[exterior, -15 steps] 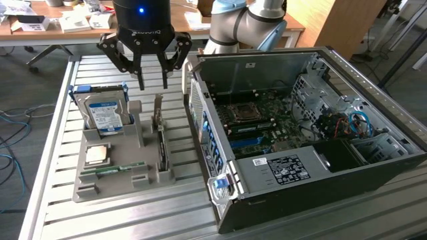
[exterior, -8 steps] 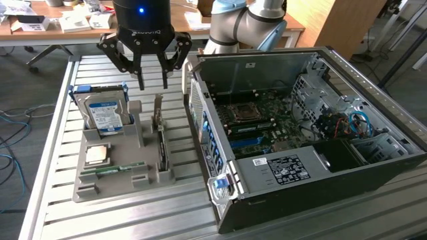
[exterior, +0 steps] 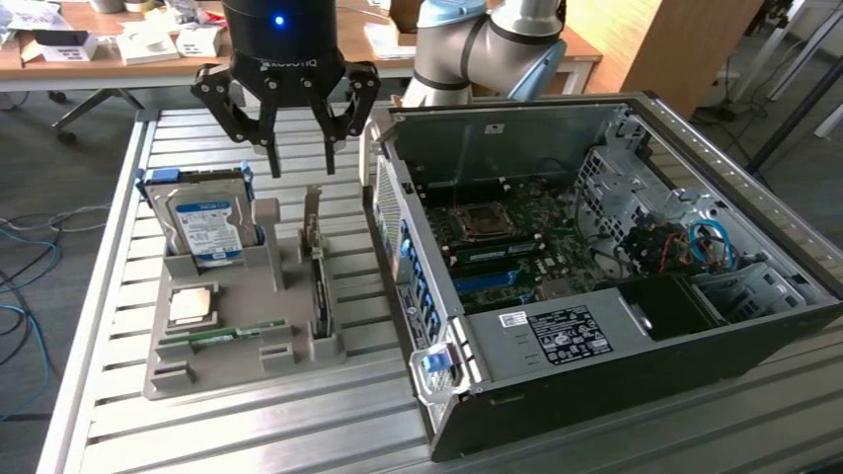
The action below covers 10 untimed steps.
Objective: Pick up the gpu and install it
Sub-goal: 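Pick up the gpu and move the gpu toward the slot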
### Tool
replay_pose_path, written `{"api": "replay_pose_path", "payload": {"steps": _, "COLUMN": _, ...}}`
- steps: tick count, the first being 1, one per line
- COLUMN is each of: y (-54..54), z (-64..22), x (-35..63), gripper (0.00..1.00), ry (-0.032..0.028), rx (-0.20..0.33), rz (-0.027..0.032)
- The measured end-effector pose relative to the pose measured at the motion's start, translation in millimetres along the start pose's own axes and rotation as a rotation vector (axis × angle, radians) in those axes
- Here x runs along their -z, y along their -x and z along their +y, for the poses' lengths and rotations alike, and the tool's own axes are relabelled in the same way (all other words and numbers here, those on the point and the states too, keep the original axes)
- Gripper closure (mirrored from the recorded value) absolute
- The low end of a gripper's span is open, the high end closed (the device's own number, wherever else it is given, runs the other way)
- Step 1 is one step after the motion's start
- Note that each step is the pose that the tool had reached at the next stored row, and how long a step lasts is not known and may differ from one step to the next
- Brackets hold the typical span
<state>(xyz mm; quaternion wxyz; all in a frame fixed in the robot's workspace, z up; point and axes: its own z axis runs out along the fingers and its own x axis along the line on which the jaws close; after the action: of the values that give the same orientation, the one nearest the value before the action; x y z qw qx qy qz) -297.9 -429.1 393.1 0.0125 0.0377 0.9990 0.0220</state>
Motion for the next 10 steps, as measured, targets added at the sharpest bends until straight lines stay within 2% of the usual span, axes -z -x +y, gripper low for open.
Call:
{"api": "replay_pose_path", "payload": {"steps": 5, "y": 0.0, "z": -0.1, "x": -1.0, "gripper": 0.46, "ry": 0.0, "rx": 0.0, "rz": 0.0}}
{"api": "replay_pose_path", "payload": {"steps": 10, "y": -0.2, "z": -0.4, "x": -7.7, "gripper": 0.46, "ry": 0.0, "rx": 0.0, "rz": 0.0}}
